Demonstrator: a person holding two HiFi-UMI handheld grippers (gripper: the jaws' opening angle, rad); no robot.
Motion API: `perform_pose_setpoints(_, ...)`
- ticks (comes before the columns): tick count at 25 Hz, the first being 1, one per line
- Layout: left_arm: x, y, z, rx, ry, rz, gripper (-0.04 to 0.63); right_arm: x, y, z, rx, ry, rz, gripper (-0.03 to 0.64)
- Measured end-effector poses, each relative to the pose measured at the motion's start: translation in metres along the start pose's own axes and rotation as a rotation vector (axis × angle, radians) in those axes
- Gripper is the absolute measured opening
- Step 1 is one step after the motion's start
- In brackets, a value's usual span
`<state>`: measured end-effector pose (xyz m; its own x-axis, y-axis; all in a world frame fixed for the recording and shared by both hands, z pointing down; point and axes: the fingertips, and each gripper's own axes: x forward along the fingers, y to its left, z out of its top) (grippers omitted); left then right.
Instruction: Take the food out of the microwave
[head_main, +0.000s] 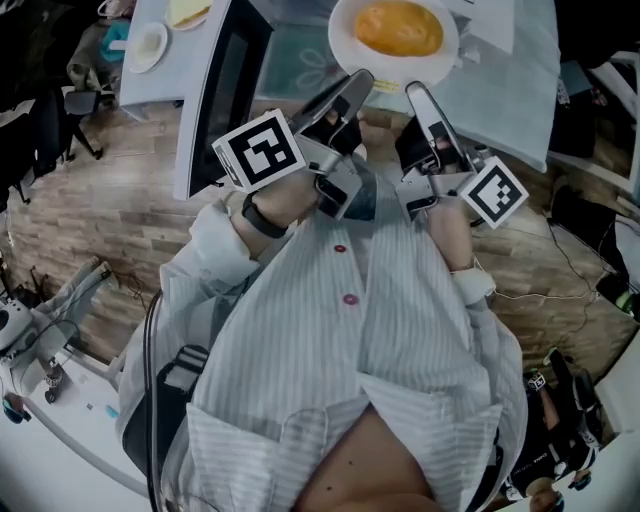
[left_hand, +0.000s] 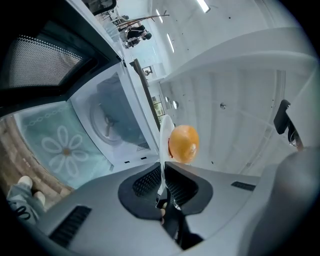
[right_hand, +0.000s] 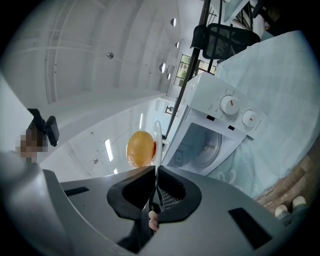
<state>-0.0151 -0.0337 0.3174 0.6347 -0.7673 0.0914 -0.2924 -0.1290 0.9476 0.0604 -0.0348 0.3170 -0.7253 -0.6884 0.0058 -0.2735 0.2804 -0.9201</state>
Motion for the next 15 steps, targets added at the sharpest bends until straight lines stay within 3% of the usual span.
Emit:
perform_pose_setpoints(9,0.016,-0.004,0.007,0.028,0.071,-0.053,0.031,0.001,0.004,0.017,-0.038,-0.02,-0.015,0.041)
perform_pose_setpoints(15,0.001,-0.009,0.002,0.003,0.101,-0.097,0.031,-0.006,0.015,0.0,-0.072,-0.05,-0.012,0.04)
